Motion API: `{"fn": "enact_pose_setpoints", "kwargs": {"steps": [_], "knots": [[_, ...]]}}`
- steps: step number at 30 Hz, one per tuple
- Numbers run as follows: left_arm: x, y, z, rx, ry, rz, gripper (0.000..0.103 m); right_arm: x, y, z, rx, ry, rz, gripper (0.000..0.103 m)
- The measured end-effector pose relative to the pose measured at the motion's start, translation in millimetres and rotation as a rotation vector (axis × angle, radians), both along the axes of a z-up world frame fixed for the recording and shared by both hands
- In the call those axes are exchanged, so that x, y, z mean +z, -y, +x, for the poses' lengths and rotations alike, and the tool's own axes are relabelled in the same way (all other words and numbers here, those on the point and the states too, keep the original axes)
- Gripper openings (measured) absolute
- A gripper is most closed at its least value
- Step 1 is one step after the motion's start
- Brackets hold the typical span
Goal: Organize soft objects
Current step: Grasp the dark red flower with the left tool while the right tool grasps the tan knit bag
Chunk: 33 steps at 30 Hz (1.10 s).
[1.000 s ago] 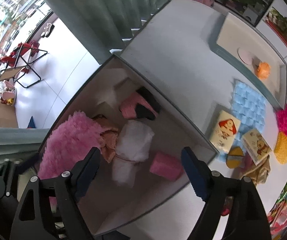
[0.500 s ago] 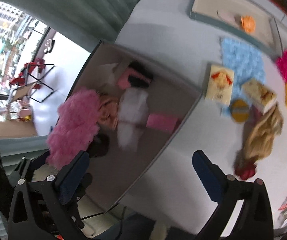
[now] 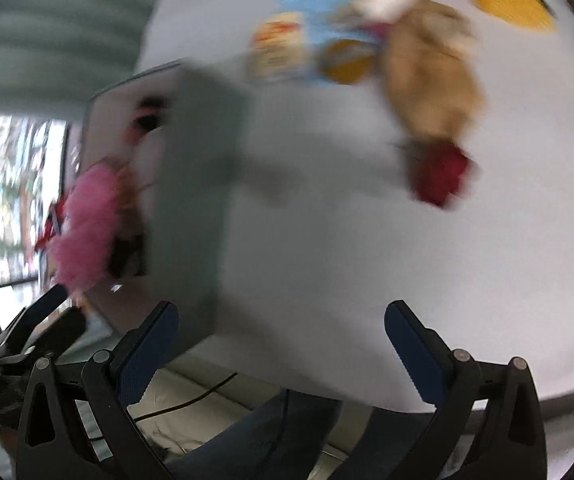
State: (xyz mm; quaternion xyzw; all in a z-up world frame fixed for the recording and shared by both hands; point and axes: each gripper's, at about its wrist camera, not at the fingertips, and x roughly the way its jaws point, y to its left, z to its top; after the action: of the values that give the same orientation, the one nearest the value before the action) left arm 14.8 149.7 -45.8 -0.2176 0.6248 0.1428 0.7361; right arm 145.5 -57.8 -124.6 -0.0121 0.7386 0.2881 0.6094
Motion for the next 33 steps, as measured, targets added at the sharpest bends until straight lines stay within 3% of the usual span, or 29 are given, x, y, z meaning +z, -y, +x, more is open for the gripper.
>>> {"fn": "enact_pose_setpoints", "kwargs": {"steps": [4,9,14,18,24,33], "knots": [[-6.9,31.3,22.6,-0.084,-0.02,-0.037,0.103,-24.3,44.7,9.0,-0.089,-0.063,-0.099,0.103],[-22.5,65.2,57.4,-0.134,-0.054,-0.05,0.103,-41.8,85.3,19.6,-0.156,-0.055,-0.236,0.103],[-51.7,105.5,108.8,-0.153,-0.081,-0.056,0.103,-47.4,122.5,37.1,-0.271,-0.079,-0.248,0.103],[-78.3,142.1,148.7,-0.188,-0.094,-0.025,0.103,-50.7,140.7,48.2,-0.3,-0.08,-0.262,0.103],[-112.6,163.3,182.8,-0.131,-0.099,0.001,0.103,-61.5,164.7,61.0,-0.288,-0.105,-0.273,0.103],[-150.0,154.5,181.0,-0.026,-0.193,0.014,0.103,-73.0,166.3,75.4,-0.23,-0.115,-0.271,0.103]]}}
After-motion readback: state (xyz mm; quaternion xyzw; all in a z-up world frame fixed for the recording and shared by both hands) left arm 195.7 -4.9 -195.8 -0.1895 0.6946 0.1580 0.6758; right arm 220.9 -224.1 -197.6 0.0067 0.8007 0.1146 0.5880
